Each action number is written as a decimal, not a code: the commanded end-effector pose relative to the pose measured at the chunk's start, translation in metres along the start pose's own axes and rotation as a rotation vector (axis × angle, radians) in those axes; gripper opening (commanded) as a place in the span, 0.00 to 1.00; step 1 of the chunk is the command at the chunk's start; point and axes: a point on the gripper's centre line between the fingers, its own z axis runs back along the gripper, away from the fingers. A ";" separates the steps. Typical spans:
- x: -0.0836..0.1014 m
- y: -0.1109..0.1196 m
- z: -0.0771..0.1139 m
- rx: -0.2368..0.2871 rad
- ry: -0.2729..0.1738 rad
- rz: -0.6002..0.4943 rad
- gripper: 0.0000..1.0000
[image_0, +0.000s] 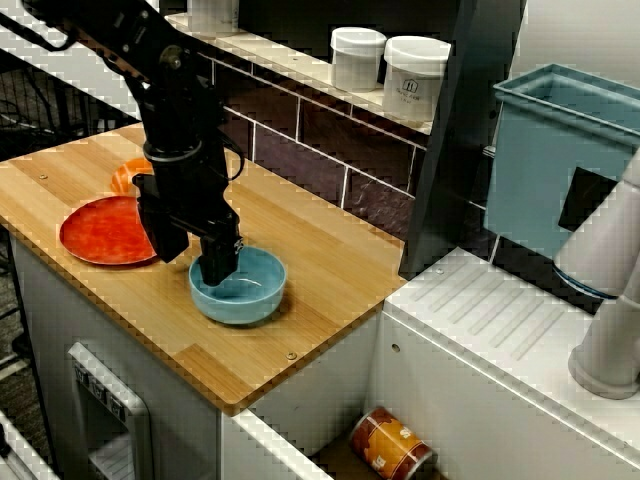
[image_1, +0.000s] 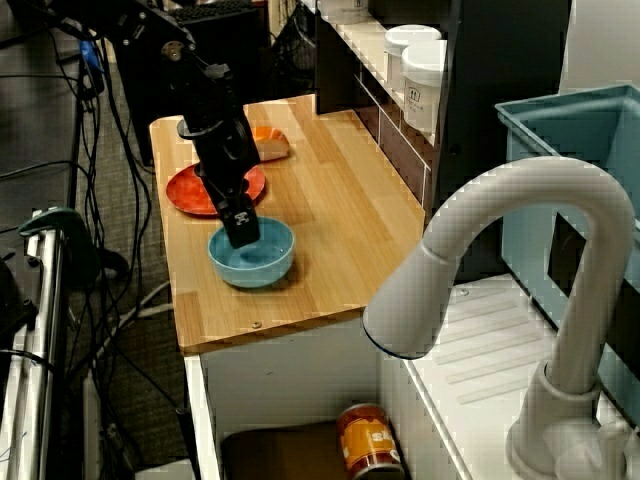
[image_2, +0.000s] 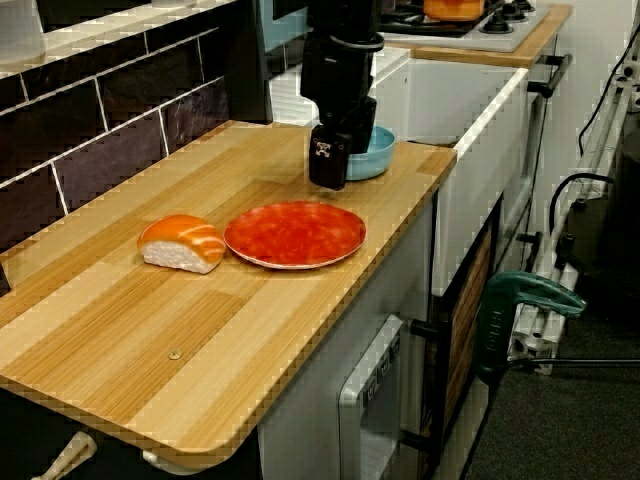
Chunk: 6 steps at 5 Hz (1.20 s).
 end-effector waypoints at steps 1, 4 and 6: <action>0.006 -0.003 -0.001 -0.001 0.022 0.010 0.00; 0.019 0.012 0.033 -0.057 0.047 0.018 0.00; 0.051 0.040 0.053 -0.117 0.010 0.097 0.00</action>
